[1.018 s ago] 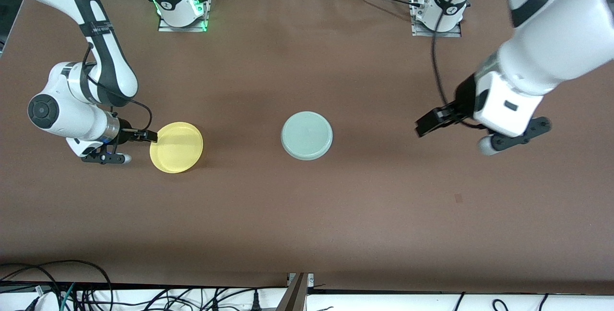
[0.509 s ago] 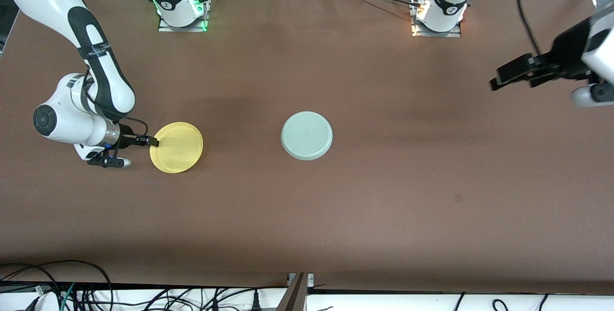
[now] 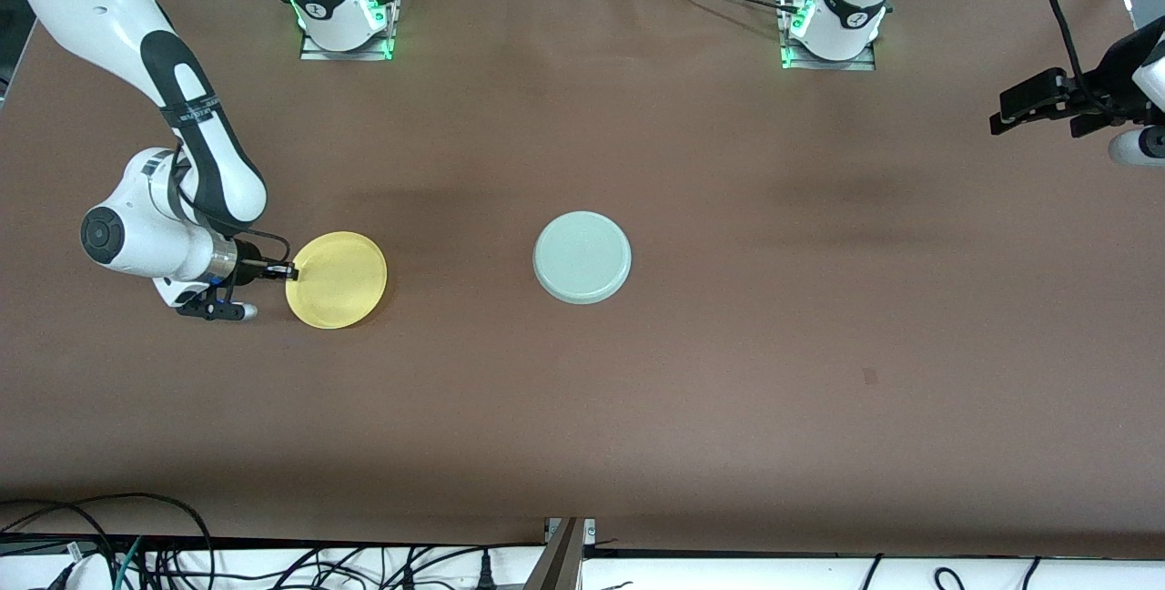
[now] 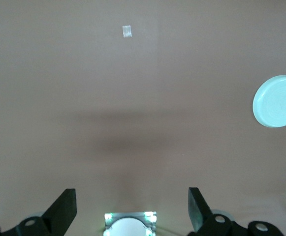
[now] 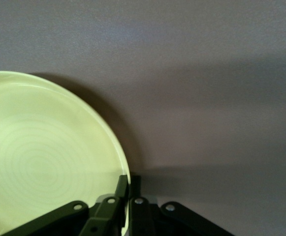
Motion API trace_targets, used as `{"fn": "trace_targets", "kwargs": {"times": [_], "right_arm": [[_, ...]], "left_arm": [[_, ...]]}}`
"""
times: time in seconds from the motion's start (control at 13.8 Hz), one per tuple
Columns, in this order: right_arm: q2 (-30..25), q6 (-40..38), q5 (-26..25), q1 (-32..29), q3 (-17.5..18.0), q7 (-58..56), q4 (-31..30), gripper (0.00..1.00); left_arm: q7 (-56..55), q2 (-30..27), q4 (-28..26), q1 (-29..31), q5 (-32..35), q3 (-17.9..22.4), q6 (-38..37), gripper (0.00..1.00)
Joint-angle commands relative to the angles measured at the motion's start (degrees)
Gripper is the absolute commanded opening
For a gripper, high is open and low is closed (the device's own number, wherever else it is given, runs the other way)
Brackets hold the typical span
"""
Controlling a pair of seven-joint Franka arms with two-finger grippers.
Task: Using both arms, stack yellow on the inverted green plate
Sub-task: 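Grasp the yellow plate rim with the right gripper while the left gripper withdraws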
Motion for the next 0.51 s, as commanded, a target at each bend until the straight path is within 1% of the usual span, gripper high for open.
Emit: {"fn": "trace_targets", "kwargs": {"times": [0.0, 0.07, 0.15, 0.22, 0.29, 0.36, 0.44], "right_arm": [[-0.4, -0.1, 1.1, -0.6, 0.4, -0.8, 0.3, 0.00], [-1.1, -0.2, 1.0, -0.6, 0.8, -1.0, 0.8, 0.00], [-2.1, -1.6, 1.0, -0.1, 1.1, -0.8, 1.6, 0.00], [-2.9, -4.6, 1.1, 0.3, 2.2, -0.7, 3.4, 0.00], [-3.1, -10.2, 1.3, 0.3, 3.5, 1.2, 5.3, 0.00], [-3.1, -15.3, 3.4, 0.4, 5.0, 4.7, 7.3, 0.00], [-3.4, -18.0, 5.8, 0.4, 7.3, 7.8, 9.3, 0.00]], "left_arm": [[6.4, -4.2, -6.2, 5.6, 1.4, -5.0, 6.2, 1.00], [7.3, -4.3, -6.2, 10.4, 1.5, -10.0, 6.5, 1.00], [7.4, -4.3, -6.2, 14.3, 1.5, -13.9, 6.5, 1.00], [7.4, -4.6, -6.3, 16.0, 1.5, -15.7, 6.6, 1.00], [7.4, -4.5, -6.2, 15.9, 2.7, -16.5, 6.5, 1.00], [7.4, -4.3, -6.0, 15.7, 4.1, -16.6, 6.7, 1.00], [7.4, -4.3, -6.2, 15.7, 4.2, -17.2, 7.1, 1.00]]}}
